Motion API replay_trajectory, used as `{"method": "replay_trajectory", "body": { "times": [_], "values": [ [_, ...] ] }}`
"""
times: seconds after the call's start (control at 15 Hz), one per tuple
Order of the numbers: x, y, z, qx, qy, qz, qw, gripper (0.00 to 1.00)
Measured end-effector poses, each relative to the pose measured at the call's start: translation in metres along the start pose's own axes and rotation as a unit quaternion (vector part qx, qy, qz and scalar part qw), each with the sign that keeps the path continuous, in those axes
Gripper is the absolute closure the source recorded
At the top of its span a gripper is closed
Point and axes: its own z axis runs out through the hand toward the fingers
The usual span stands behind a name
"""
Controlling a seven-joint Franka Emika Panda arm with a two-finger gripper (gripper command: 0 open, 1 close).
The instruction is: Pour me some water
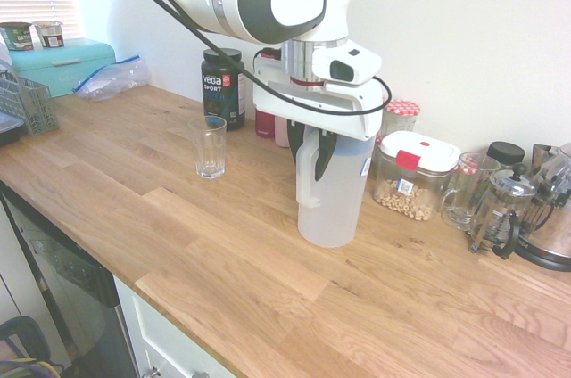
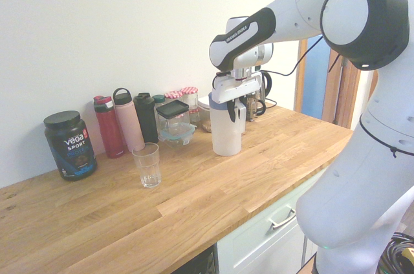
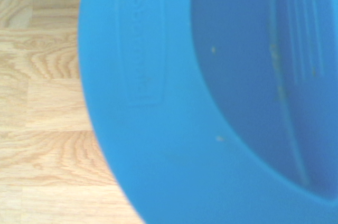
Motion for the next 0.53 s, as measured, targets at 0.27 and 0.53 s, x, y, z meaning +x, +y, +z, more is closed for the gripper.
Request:
{"method": "replay_trajectory", "body": {
  "times": [0.27,0.53],
  "values": [
    [0.002,0.004,0.002,0.001,0.0,0.004,1.0,1.0],
    [0.004,0.011,0.001,0.005,-0.003,0.008,1.0,1.0]
  ]
}}
